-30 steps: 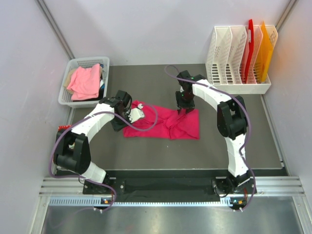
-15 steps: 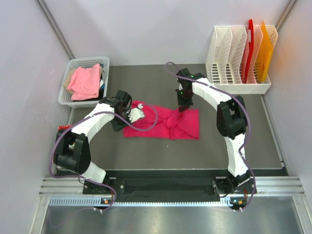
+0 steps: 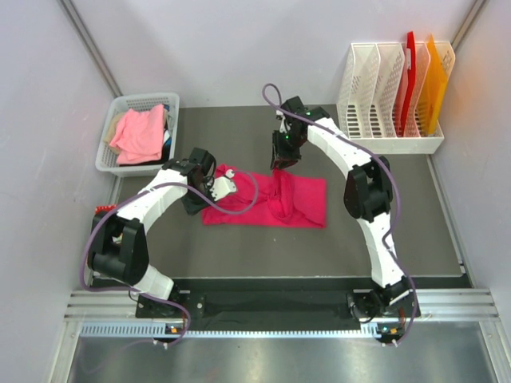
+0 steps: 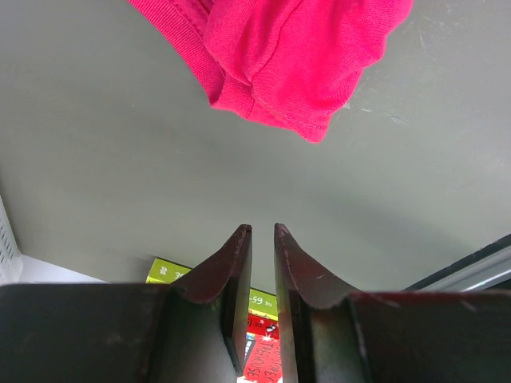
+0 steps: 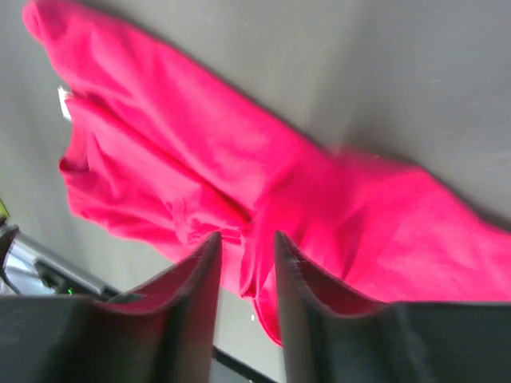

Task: Fold and stack the t-shirts
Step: Fold the folded rectangular tshirt in 1/3 of the way

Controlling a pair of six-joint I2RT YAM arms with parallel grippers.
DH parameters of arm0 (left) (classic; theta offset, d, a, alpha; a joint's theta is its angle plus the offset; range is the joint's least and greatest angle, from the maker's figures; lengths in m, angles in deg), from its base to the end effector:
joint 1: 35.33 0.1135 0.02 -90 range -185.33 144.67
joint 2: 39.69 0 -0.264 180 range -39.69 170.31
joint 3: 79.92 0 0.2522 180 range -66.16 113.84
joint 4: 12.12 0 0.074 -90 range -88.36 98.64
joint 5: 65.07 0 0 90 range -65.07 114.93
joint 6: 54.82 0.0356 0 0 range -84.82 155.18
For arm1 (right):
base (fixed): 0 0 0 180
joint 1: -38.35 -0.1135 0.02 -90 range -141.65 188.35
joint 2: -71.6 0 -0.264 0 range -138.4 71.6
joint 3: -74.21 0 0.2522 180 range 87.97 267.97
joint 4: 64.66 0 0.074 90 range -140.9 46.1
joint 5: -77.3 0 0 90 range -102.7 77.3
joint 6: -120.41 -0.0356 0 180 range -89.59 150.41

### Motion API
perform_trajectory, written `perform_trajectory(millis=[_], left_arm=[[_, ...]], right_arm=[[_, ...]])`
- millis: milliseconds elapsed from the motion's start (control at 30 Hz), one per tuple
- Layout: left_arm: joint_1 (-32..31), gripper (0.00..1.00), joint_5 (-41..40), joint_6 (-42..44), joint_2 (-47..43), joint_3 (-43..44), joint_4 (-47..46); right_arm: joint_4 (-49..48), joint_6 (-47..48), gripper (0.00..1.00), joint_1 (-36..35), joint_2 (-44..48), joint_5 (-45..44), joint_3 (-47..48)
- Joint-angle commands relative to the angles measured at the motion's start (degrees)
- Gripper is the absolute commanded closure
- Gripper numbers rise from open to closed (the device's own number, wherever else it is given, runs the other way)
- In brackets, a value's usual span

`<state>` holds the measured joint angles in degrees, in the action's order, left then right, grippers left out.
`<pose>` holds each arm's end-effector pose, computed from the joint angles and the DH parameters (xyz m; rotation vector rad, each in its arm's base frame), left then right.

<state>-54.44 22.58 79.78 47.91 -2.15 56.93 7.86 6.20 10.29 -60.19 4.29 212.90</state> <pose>0.2637 -0.0898 0.2267 1.5566 2.5163 0.1227 0.4283 0.2401 0.2422 -0.1856 2.8140 0.6462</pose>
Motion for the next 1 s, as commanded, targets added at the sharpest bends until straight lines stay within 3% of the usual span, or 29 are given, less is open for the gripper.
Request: perform_trajectory(millis=[0,100,333,433,600,767,967], left_arm=[[0.3,0.77,1.4,-0.5,-0.8,0.2,-1.0],[0.2,0.76,1.8,-0.7,-0.4,0.7,-0.8],[-0.7,0.76,3.8,-1.4,-0.5,4.5,2.0],[-3.8,0.76,4.3,-2.1,-1.1,8.7,4.1],[-14.2,0.75,5.8,-4.5,-0.5,17.1,5.9],[-24.7,0.76,6.7,-7.9,2.8,21.0,3.4],[-28.0,0.78,12.4,-15.1,9.0,23.0,-1.4]], right_arm=[[0.8,1.0,0.61,-1.6,-1.8,6.5,-1.9],[1.4,2.1,0.5,-2.0,-2.6,7.6,-2.1],[1.8,2.8,0.44,0.7,6.6,-2.0,-5.5],[-1.5,2.6,0.44,3.2,14.8,-3.3,-13.6],[-5.4,1.4,0.44,6.9,25.5,-5.4,-27.8],[-7.6,1.3,0.44,8.4,28.5,-5.0,-39.1],[-12.5,0.5,0.46,8.5,25.9,-2.5,-46.3]])
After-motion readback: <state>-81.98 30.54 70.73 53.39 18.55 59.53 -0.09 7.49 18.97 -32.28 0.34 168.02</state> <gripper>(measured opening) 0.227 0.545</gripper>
